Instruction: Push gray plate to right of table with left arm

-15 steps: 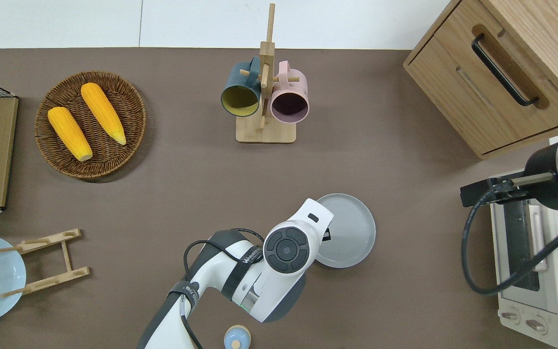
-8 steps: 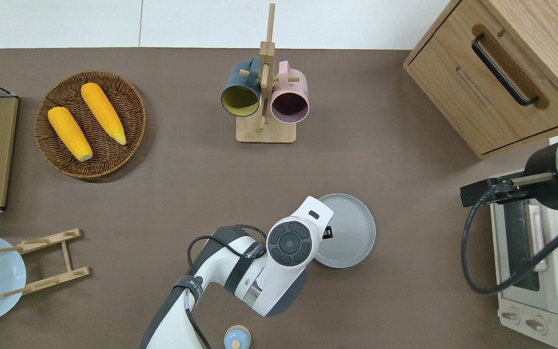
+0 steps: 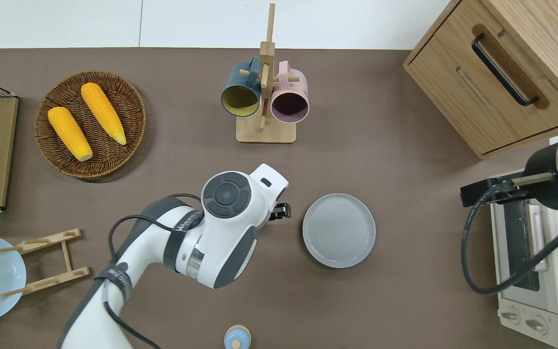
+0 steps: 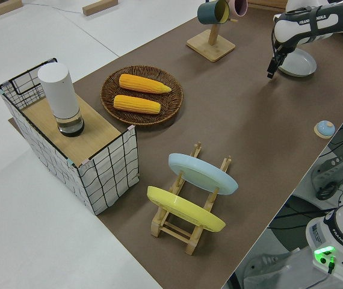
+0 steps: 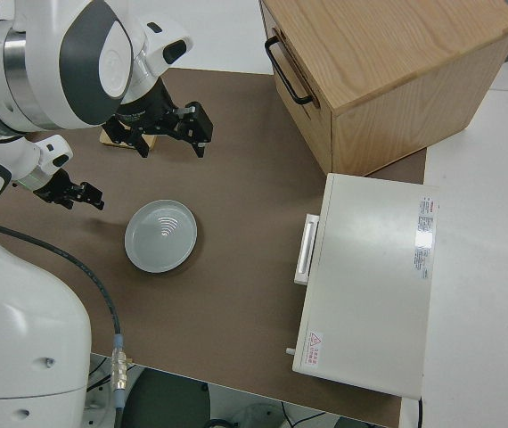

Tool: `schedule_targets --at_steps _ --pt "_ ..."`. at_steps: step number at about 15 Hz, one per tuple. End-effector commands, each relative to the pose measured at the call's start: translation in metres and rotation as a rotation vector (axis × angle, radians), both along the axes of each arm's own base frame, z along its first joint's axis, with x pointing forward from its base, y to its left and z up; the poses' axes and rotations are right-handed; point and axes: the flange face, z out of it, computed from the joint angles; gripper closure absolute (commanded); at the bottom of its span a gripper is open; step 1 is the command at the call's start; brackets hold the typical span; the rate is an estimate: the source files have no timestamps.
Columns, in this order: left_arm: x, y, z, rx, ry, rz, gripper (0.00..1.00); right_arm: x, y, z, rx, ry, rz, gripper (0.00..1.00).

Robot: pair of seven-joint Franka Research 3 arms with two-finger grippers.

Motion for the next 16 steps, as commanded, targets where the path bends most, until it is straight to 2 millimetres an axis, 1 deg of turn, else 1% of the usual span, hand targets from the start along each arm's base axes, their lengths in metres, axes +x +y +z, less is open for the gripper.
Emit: schedule_targets --at_steps 1,3,4,5,9,10,11,12,14,16 --pt "0.012 0.057 0.032 -0.014 0.042 -0.050 0.01 -0.004 -0.002 0.003 0.007 0.004 -0.002 0.017" --pt "0.018 0.087 0.056 -0.011 0.038 -0.040 0.01 -0.004 -0.002 0.003 0.007 0.006 -0.002 0.017" --pt "0.022 0.107 0.072 -0.012 0.021 -0.013 0.01 -0.003 -0.003 0.003 0.007 0.004 -0.005 0.017" --pt "0.026 0.129 0.084 0.005 0.010 -0.002 0.01 -0.004 -0.002 0.003 0.007 0.004 -0.002 0.017" --pt "0.036 0.193 0.132 0.016 -0.038 -0.032 0.01 -0.004 -0.002 0.003 0.007 0.004 -0.002 0.017" --pt "0.038 0.205 0.145 0.019 -0.039 -0.040 0.01 -0.003 -0.003 0.003 0.007 0.004 -0.005 0.017" --pt "0.039 0.217 0.153 0.032 -0.026 -0.056 0.01 -0.003 -0.003 0.003 0.007 0.006 -0.005 0.017" --pt "0.040 0.230 0.158 0.046 -0.012 -0.063 0.01 -0.004 -0.002 0.003 0.007 0.006 -0.002 0.017" --pt "0.043 0.252 0.174 0.071 -0.031 -0.077 0.01 -0.004 -0.002 0.003 0.007 0.006 -0.002 0.017" --pt "0.046 0.266 0.188 0.088 -0.046 -0.125 0.01 -0.003 -0.003 0.003 0.007 0.004 -0.005 0.017"
